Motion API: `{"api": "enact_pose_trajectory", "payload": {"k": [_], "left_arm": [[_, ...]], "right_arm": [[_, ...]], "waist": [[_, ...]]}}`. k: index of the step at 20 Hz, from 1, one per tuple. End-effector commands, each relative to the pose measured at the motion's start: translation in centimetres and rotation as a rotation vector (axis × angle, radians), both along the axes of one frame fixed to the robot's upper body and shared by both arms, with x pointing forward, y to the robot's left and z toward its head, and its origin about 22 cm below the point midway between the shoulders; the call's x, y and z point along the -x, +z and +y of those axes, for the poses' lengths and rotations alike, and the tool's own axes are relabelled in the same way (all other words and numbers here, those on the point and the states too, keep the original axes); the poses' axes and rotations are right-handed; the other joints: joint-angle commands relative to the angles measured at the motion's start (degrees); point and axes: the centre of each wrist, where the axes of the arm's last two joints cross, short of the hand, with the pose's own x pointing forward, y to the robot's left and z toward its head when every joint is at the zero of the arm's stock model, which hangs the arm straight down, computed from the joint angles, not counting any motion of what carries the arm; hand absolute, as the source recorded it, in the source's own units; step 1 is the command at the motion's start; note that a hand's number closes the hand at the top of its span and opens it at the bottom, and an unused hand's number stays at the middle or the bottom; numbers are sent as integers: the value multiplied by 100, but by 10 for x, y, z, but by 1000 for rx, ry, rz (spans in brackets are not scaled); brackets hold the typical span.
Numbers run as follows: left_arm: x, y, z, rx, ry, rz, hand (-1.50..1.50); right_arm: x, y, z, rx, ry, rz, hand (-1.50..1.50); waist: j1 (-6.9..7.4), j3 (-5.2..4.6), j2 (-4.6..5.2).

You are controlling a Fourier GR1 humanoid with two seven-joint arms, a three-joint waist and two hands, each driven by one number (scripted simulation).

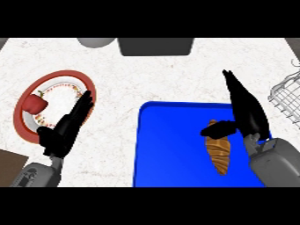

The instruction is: Pick the croissant from the tray and place it in the tiered basket

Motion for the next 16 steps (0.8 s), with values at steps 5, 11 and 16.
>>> {"api": "enact_pose_trajectory", "payload": {"k": [5,11,16], "left_arm": [[3,2,-18,21,-22,6,0],[-10,3,-3,5,-16,-4,0],[-4,0,-11,-1,-17,-14,0]], "right_arm": [[14,65,40,348,46,337,-150],[23,102,58,364,14,389,-150],[35,86,59,349,-62,321,-150]], "waist": [[87,36,16],[40,45,73],[-12,49,51]]}}
